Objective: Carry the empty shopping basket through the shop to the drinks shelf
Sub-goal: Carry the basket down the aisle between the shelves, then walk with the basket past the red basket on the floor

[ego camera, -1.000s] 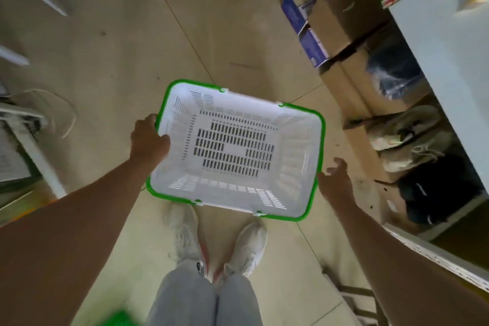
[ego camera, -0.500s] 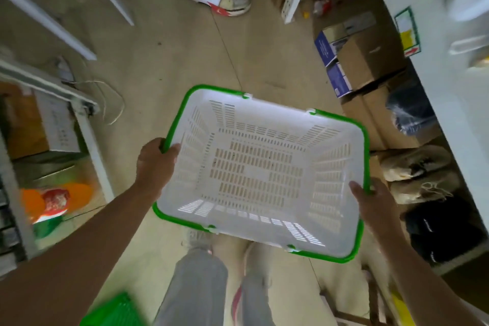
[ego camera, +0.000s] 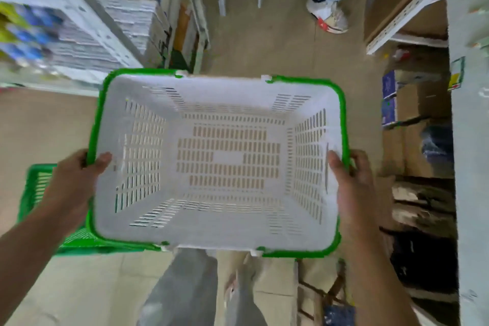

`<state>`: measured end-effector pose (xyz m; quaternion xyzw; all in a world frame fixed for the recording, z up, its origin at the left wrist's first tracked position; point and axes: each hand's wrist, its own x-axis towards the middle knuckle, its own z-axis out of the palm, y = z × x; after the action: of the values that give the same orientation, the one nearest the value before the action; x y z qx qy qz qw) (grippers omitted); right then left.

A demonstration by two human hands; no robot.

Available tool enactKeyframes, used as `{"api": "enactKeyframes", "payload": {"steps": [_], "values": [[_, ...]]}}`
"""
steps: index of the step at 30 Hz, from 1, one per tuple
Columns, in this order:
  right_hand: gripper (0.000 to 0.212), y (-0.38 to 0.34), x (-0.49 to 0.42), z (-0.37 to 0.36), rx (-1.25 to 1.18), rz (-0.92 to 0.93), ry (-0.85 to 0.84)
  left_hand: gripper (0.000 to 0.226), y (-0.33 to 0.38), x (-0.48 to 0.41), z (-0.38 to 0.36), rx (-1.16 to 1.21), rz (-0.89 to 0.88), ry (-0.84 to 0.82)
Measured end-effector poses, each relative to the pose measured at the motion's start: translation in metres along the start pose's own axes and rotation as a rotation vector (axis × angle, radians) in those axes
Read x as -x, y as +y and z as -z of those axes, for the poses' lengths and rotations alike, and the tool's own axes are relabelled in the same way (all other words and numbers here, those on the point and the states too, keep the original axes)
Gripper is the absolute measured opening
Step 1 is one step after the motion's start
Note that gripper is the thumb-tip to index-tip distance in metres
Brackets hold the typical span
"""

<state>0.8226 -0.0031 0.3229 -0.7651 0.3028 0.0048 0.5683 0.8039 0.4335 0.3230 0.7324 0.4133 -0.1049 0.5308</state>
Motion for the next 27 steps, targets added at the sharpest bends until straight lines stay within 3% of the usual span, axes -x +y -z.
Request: {"api": "enactKeyframes", "payload": {"steps": [3,7,10,13,16,19,27], "values": [[0.013,-0.006,0.051,-0.053,-0.006,0.003,-0.158,0.022,-0.052,0.021,0.079,0.081,0.076,0.128],[0.017,-0.004,0.133,-0.131,0.045,0.025,-0.300,0.007,-0.129,0.028,0.181,0.135,0.145,0.251],[0.029,0.004,0.208,-0.188,0.119,0.031,-0.344,0.005,-0.203,0.027,0.253,0.180,0.233,0.353],[0.034,0.018,0.284,-0.238,0.174,0.035,-0.343,0.026,-0.260,0.012,0.315,0.211,0.293,0.367],[0.031,0.042,0.341,-0.290,0.215,0.008,-0.304,0.016,-0.300,-0.006,0.367,0.112,0.262,0.383],[0.027,0.068,0.366,-0.344,0.232,0.014,-0.268,0.004,-0.320,-0.055,0.403,0.102,0.172,0.352],[0.028,0.153,0.343,-0.408,0.349,0.064,-0.313,0.010,-0.352,-0.162,0.415,-0.022,0.007,0.346]]}}
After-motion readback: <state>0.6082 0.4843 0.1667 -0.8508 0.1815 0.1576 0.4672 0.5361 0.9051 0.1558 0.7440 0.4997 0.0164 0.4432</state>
